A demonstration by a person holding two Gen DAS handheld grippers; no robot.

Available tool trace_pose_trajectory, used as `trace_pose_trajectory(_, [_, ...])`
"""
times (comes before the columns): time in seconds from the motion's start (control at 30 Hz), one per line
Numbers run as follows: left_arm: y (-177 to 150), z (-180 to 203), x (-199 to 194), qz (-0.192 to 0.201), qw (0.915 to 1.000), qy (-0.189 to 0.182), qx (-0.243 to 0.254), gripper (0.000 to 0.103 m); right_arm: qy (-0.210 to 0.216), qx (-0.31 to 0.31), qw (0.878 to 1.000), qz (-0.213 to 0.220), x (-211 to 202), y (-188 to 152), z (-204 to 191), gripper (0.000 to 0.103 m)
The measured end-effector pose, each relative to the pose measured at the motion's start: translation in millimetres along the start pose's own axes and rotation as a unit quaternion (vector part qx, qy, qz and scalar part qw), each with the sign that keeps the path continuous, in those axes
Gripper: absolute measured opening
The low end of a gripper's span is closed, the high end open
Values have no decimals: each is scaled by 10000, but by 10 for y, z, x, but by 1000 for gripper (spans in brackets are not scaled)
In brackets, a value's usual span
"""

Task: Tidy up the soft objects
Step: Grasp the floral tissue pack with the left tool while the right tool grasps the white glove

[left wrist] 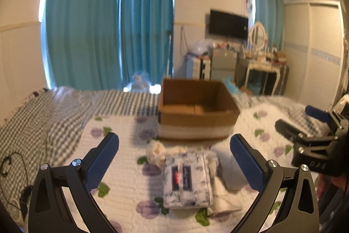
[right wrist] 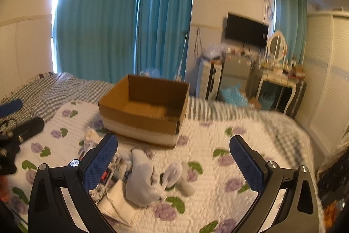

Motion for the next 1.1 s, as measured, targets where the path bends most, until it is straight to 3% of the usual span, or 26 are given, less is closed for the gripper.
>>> trace_pose_trajectory(0.27, [-548,-27,646,-1233,9922,169,1,103,335,-266,9947,-932,556,-441,-213,103])
trace_pose_trajectory(0.5, [-916,45,910,-1861,9819,247,238,102,836,-3,9859,-1447,941,-775,-279,93])
trace_pose_trajectory(0.6, [-1005,16,1013,-2014,9787,305,242,101,1115,114,9802,-1630,1052,-858,-318,80])
trace_pose_trajectory(0.67, [-1047,-16,1065,-2146,9764,213,122,83,1364,186,9767,-1647,1070,-879,-354,62])
trace_pose_trajectory(0.73, [-1083,-20,1093,-2318,9728,-15,23,80,1538,199,9746,-1614,1054,-870,-389,46])
trace_pose_trajectory(0.97, [-998,13,916,-2158,9762,-63,186,76,1479,48,9797,-1356,803,-707,-388,30])
trace_pose_trajectory(1.1, [-868,8,726,-1970,9802,-43,183,76,1384,32,9844,-1086,599,-515,-338,26])
Point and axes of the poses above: each gripper's, at about its wrist camera, not at the fingertips, and x roughly the way its jaws point, z to its right, y to its top, the point moved 4 cm from there along x, roughly the way its jaws point, and after that the axes turned 11 degrees about -x, right-handed, at the moved point
